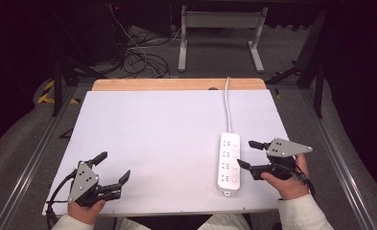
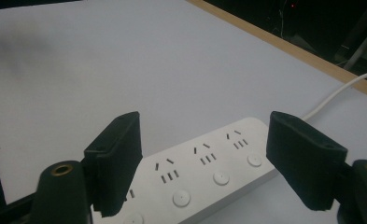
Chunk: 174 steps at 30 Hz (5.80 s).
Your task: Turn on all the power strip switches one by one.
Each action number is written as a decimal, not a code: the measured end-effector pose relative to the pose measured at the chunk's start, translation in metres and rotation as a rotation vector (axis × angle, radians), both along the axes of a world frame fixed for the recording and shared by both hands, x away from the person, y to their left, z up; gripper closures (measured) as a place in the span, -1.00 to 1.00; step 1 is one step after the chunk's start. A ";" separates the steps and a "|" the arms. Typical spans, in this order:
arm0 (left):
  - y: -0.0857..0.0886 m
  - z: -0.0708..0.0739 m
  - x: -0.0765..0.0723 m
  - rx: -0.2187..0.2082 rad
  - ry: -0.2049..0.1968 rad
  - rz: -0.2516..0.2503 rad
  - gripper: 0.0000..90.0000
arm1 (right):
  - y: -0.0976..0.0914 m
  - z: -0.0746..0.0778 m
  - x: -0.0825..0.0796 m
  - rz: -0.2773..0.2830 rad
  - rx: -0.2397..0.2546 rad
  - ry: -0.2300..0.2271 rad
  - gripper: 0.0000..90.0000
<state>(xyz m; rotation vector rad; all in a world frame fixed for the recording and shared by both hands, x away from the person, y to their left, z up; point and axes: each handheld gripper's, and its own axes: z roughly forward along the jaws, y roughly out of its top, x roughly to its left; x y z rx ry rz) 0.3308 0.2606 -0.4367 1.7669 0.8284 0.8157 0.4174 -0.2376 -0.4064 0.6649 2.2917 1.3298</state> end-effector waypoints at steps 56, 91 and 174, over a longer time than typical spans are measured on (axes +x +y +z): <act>-0.001 -0.001 0.000 0.017 0.033 0.035 -0.63 | 0.026 -0.026 0.093 -0.102 -0.243 0.274 1.00; -0.001 -0.002 -0.001 0.035 0.022 0.040 -0.63 | 0.031 -0.039 0.102 -0.114 -0.297 0.306 1.00; -0.002 -0.001 -0.002 0.047 0.003 0.040 -0.62 | 0.028 -0.043 0.058 -0.069 -0.240 0.285 1.00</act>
